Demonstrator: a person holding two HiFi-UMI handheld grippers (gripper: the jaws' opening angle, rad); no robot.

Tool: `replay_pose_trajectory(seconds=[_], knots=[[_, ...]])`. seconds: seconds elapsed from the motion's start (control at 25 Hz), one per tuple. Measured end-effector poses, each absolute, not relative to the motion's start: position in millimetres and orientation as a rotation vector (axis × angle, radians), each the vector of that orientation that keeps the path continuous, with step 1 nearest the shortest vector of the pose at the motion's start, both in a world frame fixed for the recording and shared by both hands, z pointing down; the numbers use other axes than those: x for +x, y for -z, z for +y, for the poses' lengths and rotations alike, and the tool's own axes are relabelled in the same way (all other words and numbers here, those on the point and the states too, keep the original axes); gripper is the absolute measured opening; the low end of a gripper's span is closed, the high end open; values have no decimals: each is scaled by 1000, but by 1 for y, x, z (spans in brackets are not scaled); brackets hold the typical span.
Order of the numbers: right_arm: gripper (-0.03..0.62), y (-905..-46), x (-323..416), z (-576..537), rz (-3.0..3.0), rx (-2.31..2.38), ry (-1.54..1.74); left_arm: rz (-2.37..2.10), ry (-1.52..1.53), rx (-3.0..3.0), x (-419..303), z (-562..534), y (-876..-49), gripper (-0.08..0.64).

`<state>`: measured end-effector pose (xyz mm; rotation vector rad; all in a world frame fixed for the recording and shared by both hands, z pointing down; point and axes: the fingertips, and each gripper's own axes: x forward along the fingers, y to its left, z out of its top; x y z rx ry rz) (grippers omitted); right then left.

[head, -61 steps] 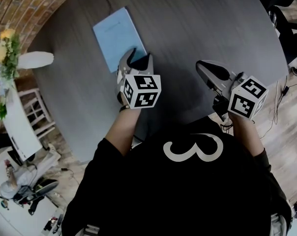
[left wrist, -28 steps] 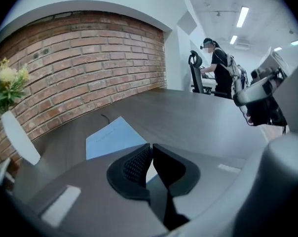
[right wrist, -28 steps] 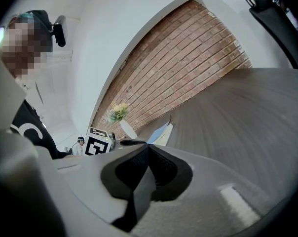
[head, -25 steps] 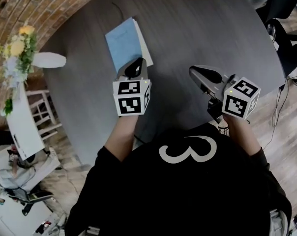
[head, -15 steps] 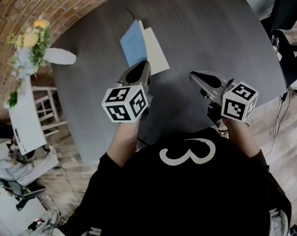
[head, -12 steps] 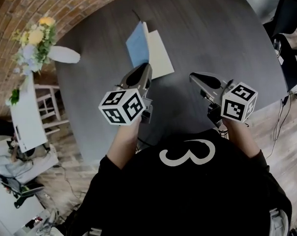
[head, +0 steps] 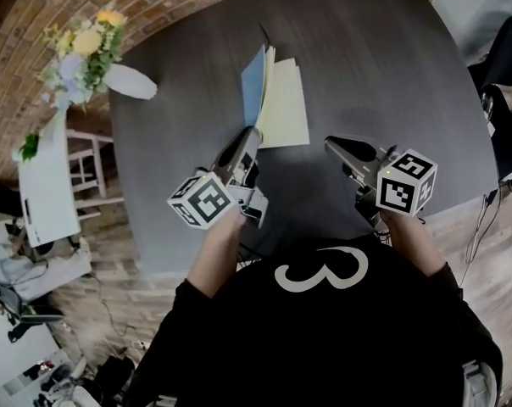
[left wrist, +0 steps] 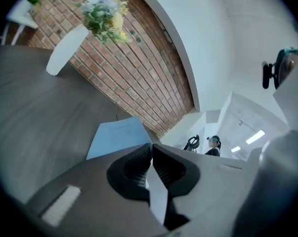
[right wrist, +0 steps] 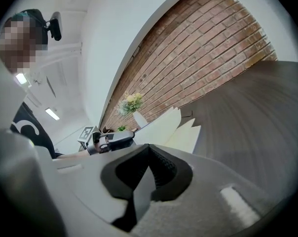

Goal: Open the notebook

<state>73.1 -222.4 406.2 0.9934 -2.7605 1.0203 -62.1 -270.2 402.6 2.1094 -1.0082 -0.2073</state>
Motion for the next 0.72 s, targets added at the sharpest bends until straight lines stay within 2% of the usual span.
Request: replay_pose_trajectory(seconds=[0.72], knots=[[2, -416, 40, -233, -2728, 878, -1026, -1109, 449, 1852, -155, -266, -422, 37]])
